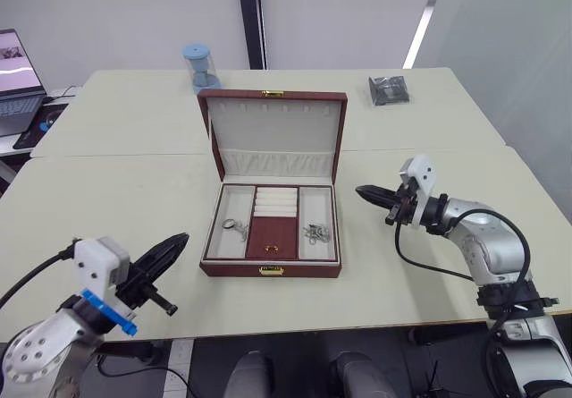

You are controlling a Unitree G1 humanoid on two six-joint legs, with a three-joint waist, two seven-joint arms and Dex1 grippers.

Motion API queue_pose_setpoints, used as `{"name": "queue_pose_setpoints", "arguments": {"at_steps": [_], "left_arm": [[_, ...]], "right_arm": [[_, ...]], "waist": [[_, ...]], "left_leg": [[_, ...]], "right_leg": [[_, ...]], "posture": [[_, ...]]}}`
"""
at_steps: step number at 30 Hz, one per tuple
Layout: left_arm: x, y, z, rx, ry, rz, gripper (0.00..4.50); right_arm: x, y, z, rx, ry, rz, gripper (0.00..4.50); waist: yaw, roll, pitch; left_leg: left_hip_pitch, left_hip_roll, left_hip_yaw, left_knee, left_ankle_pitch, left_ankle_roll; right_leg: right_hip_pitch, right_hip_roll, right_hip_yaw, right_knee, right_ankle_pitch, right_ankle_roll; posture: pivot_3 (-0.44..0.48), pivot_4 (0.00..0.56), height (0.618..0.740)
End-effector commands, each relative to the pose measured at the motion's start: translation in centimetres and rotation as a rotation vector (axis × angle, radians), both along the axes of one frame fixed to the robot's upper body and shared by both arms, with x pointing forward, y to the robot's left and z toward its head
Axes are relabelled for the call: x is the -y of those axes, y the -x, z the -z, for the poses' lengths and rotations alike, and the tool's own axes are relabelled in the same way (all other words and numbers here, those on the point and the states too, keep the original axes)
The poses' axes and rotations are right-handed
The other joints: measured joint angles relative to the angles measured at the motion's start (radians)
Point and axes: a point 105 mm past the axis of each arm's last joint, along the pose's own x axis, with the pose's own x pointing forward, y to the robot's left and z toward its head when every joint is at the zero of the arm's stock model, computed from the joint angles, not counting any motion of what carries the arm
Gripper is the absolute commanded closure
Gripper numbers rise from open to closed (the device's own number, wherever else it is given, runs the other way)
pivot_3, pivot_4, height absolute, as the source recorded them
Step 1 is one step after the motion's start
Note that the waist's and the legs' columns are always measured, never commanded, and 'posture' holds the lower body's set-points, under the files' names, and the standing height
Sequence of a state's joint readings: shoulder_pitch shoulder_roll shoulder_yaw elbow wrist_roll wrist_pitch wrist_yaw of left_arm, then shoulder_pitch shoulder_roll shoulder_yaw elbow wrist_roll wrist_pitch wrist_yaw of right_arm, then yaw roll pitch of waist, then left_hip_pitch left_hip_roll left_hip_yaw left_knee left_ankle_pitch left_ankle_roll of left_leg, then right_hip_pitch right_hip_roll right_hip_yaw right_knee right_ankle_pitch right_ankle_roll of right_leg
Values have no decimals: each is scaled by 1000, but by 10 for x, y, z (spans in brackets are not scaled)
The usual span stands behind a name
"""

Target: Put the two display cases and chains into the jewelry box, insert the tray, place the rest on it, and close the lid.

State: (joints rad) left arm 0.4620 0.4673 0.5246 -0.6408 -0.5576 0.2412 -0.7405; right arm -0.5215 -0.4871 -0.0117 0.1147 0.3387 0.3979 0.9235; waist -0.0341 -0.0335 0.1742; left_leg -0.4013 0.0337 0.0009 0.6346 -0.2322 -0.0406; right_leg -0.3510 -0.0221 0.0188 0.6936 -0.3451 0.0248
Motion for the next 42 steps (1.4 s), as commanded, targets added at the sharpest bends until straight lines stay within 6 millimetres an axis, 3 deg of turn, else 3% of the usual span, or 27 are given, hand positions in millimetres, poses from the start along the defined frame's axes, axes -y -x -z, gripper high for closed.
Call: {"name": "queue_pose_setpoints", "arguments": {"at_steps": [1,7,13,23,30,33,36,39,42], "left_arm": [[16,18,-29,89,-1,9,4500],[18,37,-37,121,-16,-20,4500],[42,43,-44,160,-2,28,4500],[47,46,-50,172,-23,11,4500],[44,54,-48,169,-2,-12,4500],[41,55,-45,162,-6,-17,4500],[38,56,-43,154,-1,-19,4500],[42,54,-43,149,0,-10,4500],[43,51,-45,129,6,-20,4500]], "right_arm": [[2,-11,-27,93,-49,-5,4484],[0,-38,-47,168,-76,36,4484],[-10,-67,-68,226,-120,70,4484],[-45,-84,-99,292,-185,19,4484],[-69,-67,-112,272,-263,-191,4484],[-74,-50,-109,234,-272,-334,4484],[-76,-19,-91,133,-191,-538,4484],[-74,-8,-85,115,-161,-561,4484],[-69,-10,-80,134,-147,-500,4484]], "waist": [[1,0,0],[2,1,1],[0,2,2],[-1,4,3],[-2,5,4],[0,5,4],[2,5,4],[2,5,4],[1,6,4]], "left_leg": [[0,0,0,0,0,0],[1,-1,1,0,0,0],[1,-1,2,0,0,0],[0,0,3,0,0,0],[0,1,3,-1,0,0],[0,1,3,-1,0,0],[0,1,2,-1,0,0],[0,1,1,-1,0,0],[0,1,1,-1,0,0]], "right_leg": [[0,0,0,0,0,0],[1,1,0,0,0,0],[1,1,2,-2,0,0],[0,1,3,-3,0,-1],[0,1,2,-4,0,-1],[0,1,2,-3,0,-1],[0,1,1,-4,0,-1],[1,1,0,-5,0,-1],[0,1,0,-3,0,-1]], "posture": [[0,150,740],[0,150,740],[0,150,740],[0,150,740],[0,150,740],[0,150,740],[0,150,740],[0,150,740],[0,150,740]]}}
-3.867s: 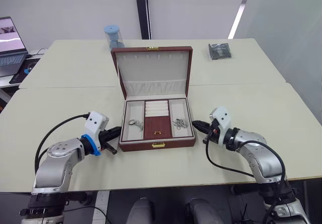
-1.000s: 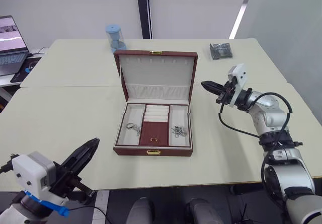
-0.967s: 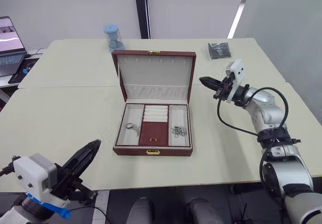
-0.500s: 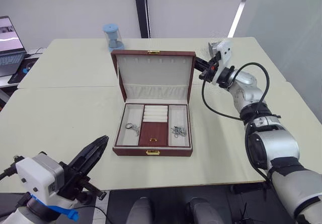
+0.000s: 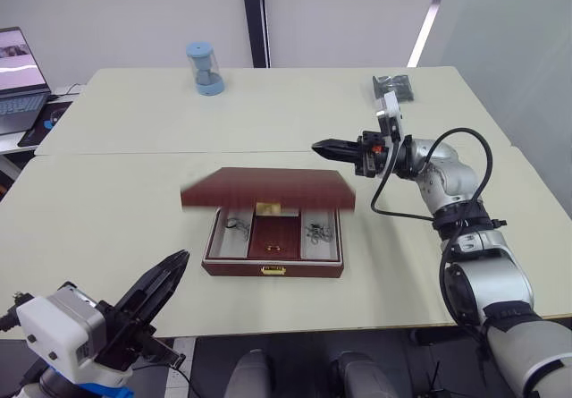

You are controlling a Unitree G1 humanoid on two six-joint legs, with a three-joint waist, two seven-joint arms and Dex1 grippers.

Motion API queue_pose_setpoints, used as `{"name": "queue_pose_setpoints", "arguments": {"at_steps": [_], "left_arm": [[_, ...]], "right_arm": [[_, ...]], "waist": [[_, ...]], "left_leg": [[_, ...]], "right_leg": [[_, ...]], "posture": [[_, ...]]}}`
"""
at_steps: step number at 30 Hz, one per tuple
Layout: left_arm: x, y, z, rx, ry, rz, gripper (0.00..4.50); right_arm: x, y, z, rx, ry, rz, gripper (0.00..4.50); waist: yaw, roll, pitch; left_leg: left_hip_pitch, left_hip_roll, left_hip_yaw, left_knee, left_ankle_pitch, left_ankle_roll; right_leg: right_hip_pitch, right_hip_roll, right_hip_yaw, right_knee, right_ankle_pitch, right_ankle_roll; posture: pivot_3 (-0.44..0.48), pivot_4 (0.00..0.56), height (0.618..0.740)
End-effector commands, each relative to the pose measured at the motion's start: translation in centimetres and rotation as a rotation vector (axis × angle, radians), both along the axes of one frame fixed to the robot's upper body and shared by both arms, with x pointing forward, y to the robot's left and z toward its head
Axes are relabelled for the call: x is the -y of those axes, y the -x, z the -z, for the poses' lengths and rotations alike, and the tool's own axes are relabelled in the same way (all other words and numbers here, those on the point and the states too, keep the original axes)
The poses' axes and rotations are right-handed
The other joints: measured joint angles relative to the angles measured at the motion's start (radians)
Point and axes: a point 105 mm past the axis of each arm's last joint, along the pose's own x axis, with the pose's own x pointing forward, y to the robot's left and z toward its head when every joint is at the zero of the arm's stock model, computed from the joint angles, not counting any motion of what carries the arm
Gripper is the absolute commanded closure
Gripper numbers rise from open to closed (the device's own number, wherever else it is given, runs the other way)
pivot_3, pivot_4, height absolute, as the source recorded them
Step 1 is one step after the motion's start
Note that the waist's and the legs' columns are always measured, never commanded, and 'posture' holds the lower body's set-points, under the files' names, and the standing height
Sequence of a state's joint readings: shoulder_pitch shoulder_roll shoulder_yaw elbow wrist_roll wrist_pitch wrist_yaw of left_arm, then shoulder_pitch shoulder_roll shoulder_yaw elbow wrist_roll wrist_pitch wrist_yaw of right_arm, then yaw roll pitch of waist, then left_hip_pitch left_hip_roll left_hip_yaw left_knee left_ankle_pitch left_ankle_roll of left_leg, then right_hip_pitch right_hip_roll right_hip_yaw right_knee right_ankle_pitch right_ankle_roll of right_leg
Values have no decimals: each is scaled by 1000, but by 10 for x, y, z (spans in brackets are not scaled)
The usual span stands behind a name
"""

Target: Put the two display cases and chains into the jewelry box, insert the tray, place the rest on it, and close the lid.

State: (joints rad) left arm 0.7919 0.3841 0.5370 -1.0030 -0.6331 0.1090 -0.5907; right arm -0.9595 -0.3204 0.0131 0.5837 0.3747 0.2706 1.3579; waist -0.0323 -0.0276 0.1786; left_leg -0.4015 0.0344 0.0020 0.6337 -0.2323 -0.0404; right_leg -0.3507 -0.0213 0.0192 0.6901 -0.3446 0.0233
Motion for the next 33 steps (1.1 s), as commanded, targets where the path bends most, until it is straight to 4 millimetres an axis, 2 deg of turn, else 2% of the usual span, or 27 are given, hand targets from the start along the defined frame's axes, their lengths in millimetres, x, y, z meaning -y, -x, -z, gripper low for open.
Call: {"name": "queue_pose_setpoints", "arguments": {"at_steps": [1,6,9,10,12,17,19,22,23,29,33], "left_arm": [[5,-1,-7,6,0,8,4500],[-12,-16,-8,-25,5,-64,4500],[-36,-36,0,-71,-6,-146,4131],[-41,-40,2,-84,-1,-158,3965],[-60,-49,17,-98,22,-209,3363],[-78,-58,41,-174,32,-231,1822],[-95,-65,52,-242,30,-257,1194],[-121,-78,54,-279,36,-317,171],[-125,-82,53,-275,20,-317,12],[-148,-97,53,-317,-4,-322,12],[-150,-101,51,-358,-51,-270,12]], "right_arm": [[4,0,-16,89,-10,54,4484],[28,-6,-8,143,-28,245,4484],[52,5,11,131,27,360,4100],[59,10,18,128,48,381,3952],[81,23,37,89,87,452,3376],[113,40,64,34,138,551,1884],[128,44,74,9,161,593,1285],[143,47,82,-1,211,636,164],[150,48,85,-8,223,656,23],[184,55,90,-35,282,741,23],[195,54,85,-13,296,790,23]], "waist": [[-2,0,0],[2,0,0],[0,0,0],[14,0,0],[15,0,0],[0,0,0],[0,0,0],[1,0,1],[-1,0,0],[3,-1,0],[0,-1,0]], "left_leg": [[0,0,0,0,0,0],[0,0,-1,0,0,0],[0,0,-1,0,0,0],[0,-1,1,0,0,0],[0,-1,-4,-1,0,0],[0,-1,0,-1,0,0],[1,-1,-1,-1,0,0],[2,0,-2,-1,0,0],[2,0,-2,-1,1,0],[1,-1,0,-1,0,0],[1,-1,0,-2,0,0]], "right_leg": [[0,0,0,0,0,0],[0,1,-1,1,0,0],[0,1,0,0,0,0],[0,0,1,0,0,0],[1,1,-3,-1,0,0],[1,0,0,-1,0,0],[1,1,0,0,0,0],[1,2,-1,3,0,-1],[0,2,-1,3,0,-1],[1,0,-1,0,0,0],[0,0,-1,1,0,0]], "posture": [[0,150,740],[0,150,740],[0,150,740],[0,150,740],[0,150,740],[0,150,740],[0,150,740],[0,150,740],[0,150,740],[0,150,740],[0,150,740]]}}
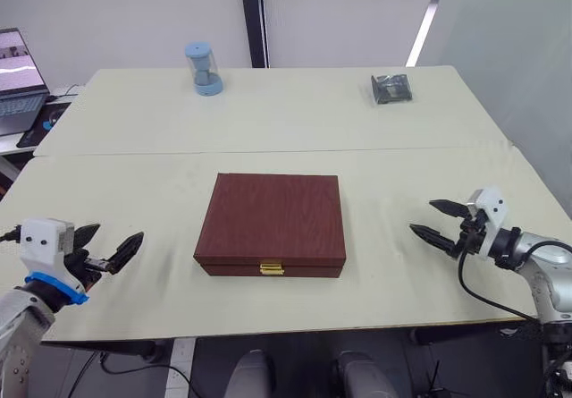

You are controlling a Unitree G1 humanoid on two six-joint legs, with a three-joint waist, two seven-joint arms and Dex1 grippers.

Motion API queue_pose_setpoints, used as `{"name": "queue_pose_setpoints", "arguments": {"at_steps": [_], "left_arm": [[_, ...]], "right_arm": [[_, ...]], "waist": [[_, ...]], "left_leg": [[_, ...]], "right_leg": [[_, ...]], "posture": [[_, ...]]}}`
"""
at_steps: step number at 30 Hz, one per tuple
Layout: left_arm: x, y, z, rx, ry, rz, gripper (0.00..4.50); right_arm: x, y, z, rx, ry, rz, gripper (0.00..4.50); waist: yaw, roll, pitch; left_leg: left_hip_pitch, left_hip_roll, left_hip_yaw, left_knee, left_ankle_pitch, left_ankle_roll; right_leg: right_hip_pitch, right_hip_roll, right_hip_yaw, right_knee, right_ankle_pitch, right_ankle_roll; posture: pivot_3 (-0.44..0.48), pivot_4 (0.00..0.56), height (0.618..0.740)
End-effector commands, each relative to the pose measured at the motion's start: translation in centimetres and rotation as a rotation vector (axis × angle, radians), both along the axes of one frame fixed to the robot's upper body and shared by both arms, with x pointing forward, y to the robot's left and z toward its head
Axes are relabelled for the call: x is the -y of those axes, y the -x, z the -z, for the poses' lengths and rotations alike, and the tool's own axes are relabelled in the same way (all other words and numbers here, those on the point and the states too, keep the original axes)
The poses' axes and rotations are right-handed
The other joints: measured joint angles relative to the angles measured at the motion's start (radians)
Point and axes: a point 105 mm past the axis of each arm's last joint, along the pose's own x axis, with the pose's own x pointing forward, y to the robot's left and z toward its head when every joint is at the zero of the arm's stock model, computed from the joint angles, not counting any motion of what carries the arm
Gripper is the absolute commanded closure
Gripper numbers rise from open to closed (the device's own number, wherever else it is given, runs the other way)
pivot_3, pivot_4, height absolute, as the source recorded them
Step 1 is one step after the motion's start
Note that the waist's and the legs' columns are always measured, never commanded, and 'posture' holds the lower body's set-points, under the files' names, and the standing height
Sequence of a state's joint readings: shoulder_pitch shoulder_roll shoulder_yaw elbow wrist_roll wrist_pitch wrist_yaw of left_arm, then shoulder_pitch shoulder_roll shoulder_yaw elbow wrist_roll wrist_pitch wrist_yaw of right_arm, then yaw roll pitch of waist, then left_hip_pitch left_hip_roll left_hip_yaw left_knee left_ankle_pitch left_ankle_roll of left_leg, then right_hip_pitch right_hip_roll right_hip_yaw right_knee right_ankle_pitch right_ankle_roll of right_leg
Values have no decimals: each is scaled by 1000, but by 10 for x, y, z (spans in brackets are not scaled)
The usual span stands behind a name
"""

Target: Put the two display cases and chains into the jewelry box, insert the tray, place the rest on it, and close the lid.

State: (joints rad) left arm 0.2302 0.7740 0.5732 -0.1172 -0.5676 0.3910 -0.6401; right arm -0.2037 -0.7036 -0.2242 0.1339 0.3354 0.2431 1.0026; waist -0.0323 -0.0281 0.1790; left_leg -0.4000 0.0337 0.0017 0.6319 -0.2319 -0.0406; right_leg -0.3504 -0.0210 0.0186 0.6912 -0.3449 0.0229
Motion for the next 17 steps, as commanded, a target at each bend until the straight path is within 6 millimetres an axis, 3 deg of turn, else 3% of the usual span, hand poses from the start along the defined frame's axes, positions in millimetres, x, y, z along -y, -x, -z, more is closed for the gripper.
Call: {"name": "queue_pose_setpoints", "arguments": {"at_steps": [1,4,12,17], "left_arm": [[3,-4,-11,-4,-30,59,12],[10,-8,-21,15,-31,110,12],[5,-16,-33,28,-82,110,12],[7,-15,-30,-12,-76,133,12]], "right_arm": [[11,0,-15,66,13,37,23],[15,2,-12,63,41,42,23],[22,7,-7,67,66,67,23],[20,8,-7,68,57,70,23]], "waist": [[0,0,0],[2,0,0],[2,0,0],[1,0,0]], "left_leg": [[0,0,0,0,0,0],[0,0,0,0,0,0],[0,0,0,0,0,0],[0,0,0,0,0,0]], "right_leg": [[0,0,0,0,0,0],[0,0,0,0,0,0],[0,-1,0,0,0,0],[0,0,0,0,0,0]], "posture": [[0,150,740],[0,150,740],[0,150,740],[0,150,740]]}}
